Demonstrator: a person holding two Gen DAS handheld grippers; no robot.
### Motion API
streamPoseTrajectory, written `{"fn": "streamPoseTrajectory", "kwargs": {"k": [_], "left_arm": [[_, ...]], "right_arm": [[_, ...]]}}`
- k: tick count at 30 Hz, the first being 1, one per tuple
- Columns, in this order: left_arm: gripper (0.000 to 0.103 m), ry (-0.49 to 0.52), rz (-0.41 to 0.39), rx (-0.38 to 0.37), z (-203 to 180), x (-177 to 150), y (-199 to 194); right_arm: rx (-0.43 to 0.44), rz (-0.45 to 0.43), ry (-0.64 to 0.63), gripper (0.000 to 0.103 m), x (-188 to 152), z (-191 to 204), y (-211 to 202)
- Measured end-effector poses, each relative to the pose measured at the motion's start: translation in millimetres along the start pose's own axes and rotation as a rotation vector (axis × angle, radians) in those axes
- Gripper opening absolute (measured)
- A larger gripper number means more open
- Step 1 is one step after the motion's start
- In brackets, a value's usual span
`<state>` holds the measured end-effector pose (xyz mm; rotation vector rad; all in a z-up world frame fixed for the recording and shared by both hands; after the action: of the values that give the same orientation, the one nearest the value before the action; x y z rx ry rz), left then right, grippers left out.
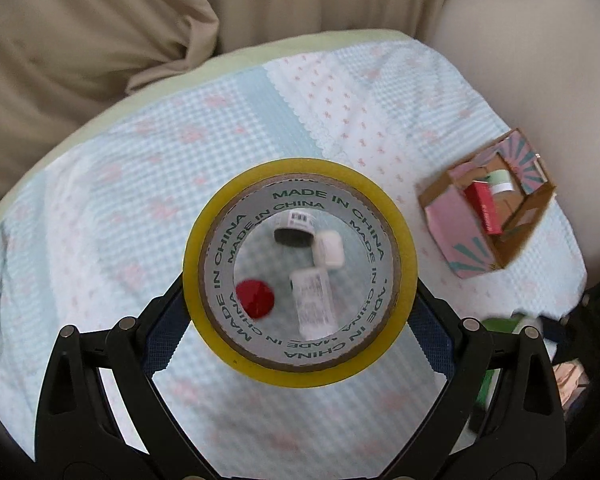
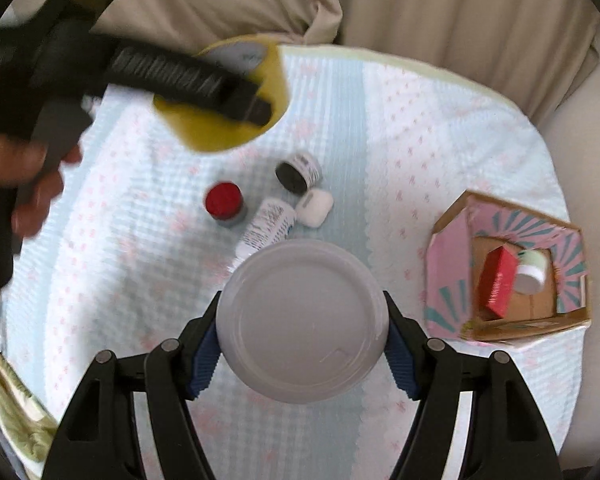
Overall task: Organize rigid objects
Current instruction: 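Carry the tape and lid to the cardboard box and release them inside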
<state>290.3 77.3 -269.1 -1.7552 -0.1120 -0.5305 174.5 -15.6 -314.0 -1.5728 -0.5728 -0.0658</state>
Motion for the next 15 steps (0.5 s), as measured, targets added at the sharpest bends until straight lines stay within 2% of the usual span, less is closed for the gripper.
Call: {"fn": "streamPoseTrajectory", "kwargs": {"k": [8, 15], "left_arm": [[0.097, -0.006, -0.074, -0.025, -33, -17, -74], [0.096, 0.022, -0.104, -0.045, -92, -18, -93]], "right_arm": [[0.025, -0.064, 0.019, 0.066, 11, -20, -97], [-0.009, -0.104, 0.058, 0.066, 5, -72, -144]]}}
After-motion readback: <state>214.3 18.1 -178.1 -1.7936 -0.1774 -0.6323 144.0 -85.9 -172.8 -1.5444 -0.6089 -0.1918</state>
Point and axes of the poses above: each gripper's, at about its wrist camera, not at the fingertips, and y roughly the way its jaws point, z to its left, x to its top, the point moved 6 cm from there along y, roughly the way its jaws point, and after that the axes turned 13 degrees about -y, right-handed, at the moved point
